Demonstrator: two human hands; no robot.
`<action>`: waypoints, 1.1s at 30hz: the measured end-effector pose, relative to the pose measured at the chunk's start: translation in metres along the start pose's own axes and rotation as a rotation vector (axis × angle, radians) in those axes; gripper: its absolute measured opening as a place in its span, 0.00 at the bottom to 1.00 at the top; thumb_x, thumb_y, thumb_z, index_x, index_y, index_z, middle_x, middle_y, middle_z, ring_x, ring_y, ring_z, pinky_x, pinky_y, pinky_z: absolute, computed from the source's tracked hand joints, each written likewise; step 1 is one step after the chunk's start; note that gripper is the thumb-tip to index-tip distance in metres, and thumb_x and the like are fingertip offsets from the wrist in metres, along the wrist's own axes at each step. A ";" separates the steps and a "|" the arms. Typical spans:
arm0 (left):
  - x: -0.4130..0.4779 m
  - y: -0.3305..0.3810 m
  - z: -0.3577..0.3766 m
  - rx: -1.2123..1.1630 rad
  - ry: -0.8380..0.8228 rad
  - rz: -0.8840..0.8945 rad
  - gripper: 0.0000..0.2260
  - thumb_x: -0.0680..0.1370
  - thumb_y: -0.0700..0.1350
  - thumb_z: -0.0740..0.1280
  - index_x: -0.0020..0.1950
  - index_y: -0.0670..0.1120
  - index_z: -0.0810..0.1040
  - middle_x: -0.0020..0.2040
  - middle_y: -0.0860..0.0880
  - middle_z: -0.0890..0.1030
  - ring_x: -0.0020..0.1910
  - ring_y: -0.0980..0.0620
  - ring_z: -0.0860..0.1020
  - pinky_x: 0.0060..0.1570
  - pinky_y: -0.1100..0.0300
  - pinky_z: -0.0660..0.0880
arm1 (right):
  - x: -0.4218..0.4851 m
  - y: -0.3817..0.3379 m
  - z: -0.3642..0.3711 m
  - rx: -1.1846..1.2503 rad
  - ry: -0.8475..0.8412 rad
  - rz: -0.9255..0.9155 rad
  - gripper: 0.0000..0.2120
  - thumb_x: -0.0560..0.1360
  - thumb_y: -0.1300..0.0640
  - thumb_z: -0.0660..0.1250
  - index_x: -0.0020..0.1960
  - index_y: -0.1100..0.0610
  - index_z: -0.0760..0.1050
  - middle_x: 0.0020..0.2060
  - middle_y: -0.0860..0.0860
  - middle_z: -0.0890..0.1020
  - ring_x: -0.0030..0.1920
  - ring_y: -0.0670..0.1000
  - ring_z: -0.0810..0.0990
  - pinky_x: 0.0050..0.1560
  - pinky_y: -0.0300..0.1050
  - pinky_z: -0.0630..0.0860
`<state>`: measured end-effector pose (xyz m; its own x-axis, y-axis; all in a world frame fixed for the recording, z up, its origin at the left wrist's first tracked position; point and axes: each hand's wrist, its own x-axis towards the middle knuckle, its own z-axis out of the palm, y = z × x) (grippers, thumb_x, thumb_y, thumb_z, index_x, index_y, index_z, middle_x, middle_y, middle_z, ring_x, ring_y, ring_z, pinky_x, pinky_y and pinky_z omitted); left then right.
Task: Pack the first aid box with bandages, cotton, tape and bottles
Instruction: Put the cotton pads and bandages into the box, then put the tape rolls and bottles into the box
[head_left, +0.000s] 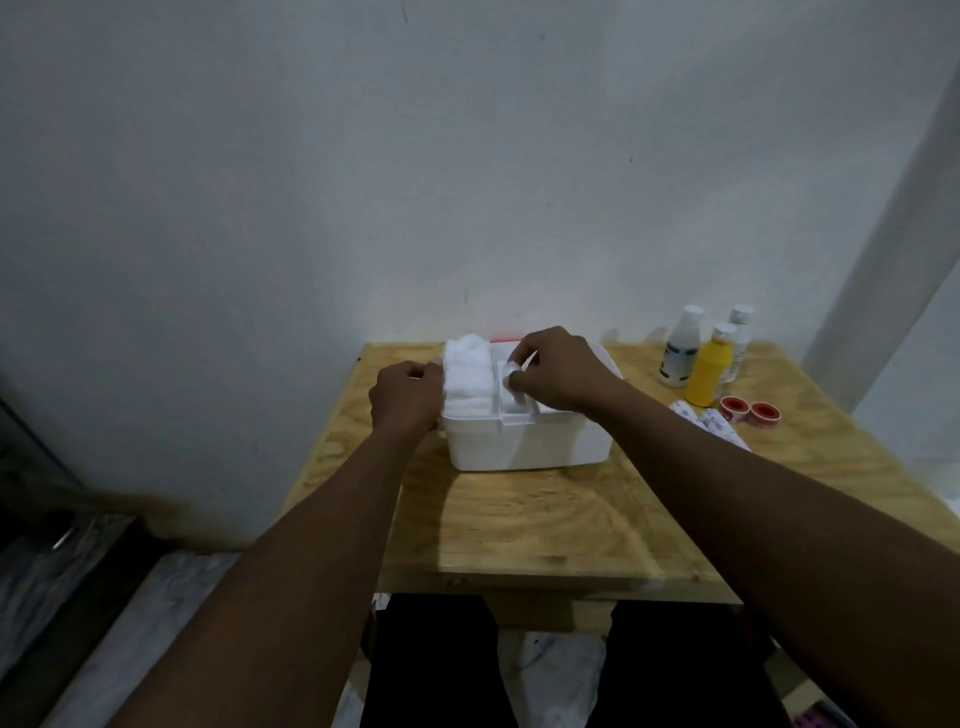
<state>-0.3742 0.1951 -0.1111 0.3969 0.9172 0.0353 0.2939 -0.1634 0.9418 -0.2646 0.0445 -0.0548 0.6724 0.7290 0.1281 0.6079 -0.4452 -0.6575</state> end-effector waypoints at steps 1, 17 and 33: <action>0.000 0.000 0.000 0.000 -0.003 -0.002 0.15 0.78 0.55 0.67 0.46 0.45 0.85 0.40 0.50 0.82 0.40 0.48 0.81 0.41 0.46 0.85 | -0.001 0.001 0.001 -0.010 -0.010 -0.003 0.07 0.71 0.57 0.71 0.48 0.57 0.82 0.38 0.50 0.83 0.38 0.47 0.79 0.32 0.35 0.68; -0.017 0.076 -0.003 0.295 0.225 0.513 0.12 0.81 0.52 0.63 0.48 0.46 0.81 0.47 0.49 0.84 0.45 0.49 0.79 0.44 0.59 0.68 | -0.015 0.026 -0.099 -0.032 0.271 -0.020 0.11 0.77 0.54 0.66 0.54 0.56 0.84 0.50 0.51 0.84 0.50 0.50 0.81 0.50 0.37 0.68; -0.143 0.107 0.227 0.857 -0.660 0.960 0.11 0.78 0.50 0.64 0.56 0.46 0.78 0.50 0.45 0.81 0.48 0.43 0.80 0.40 0.53 0.75 | -0.069 0.225 -0.130 -0.298 0.205 0.306 0.11 0.75 0.54 0.70 0.57 0.53 0.80 0.55 0.55 0.80 0.55 0.57 0.79 0.53 0.48 0.75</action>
<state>-0.2021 -0.0356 -0.0911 0.9886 0.0370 0.1462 0.0150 -0.9887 0.1492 -0.1189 -0.1735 -0.1153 0.8909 0.4365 0.1257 0.4433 -0.7751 -0.4503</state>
